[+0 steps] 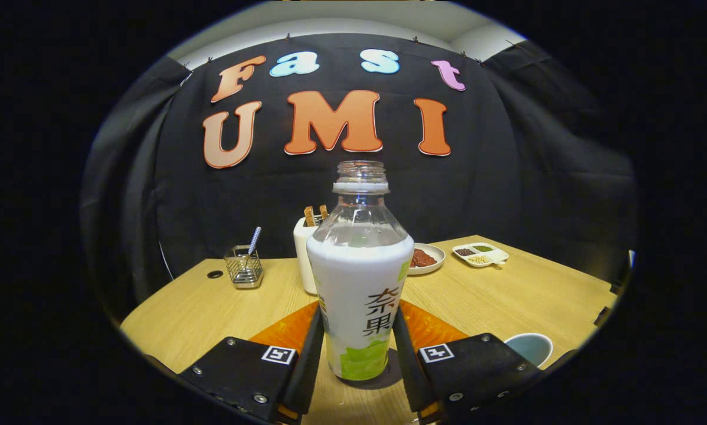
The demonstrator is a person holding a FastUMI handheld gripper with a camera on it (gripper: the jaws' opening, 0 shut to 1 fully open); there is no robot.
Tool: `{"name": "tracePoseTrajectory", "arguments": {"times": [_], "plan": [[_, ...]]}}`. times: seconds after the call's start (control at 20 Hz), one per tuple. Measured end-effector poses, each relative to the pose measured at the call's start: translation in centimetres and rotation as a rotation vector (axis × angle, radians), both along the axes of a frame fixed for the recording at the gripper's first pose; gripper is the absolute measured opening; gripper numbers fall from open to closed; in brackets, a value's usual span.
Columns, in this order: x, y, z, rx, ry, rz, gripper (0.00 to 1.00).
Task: Take the bottle from table, then pour the juice into the cup, finally place the bottle on the coaster
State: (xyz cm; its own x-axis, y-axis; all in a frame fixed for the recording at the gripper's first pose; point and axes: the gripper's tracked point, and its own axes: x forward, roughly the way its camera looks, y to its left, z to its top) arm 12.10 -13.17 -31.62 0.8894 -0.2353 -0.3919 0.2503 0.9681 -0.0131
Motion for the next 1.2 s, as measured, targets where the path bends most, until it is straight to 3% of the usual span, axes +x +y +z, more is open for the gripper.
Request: {"name": "tracePoseTrajectory", "arguments": {"times": [0.1,0.45,0.7,0.85,0.9,0.95,1.0,1.2], "plan": [[0.2,-0.2,-0.2,-0.067,0.014,0.026,0.62],[0.8,0.7,-2.6,-0.103,0.06,0.079,0.62],[0.5,0.4,-3.6,-0.076,0.061,0.062,0.62],[0.4,-0.6,-3.9,-0.07,0.07,0.038,0.69],[0.4,-0.5,-3.7,-0.059,0.063,0.039,0.75],[0.3,-0.5,-3.3,-0.055,0.054,0.037,0.9],[0.3,-0.4,-2.9,-0.047,0.038,0.036,0.94],[-0.5,0.3,0.1,-0.02,-0.012,0.032,0.97]]}}
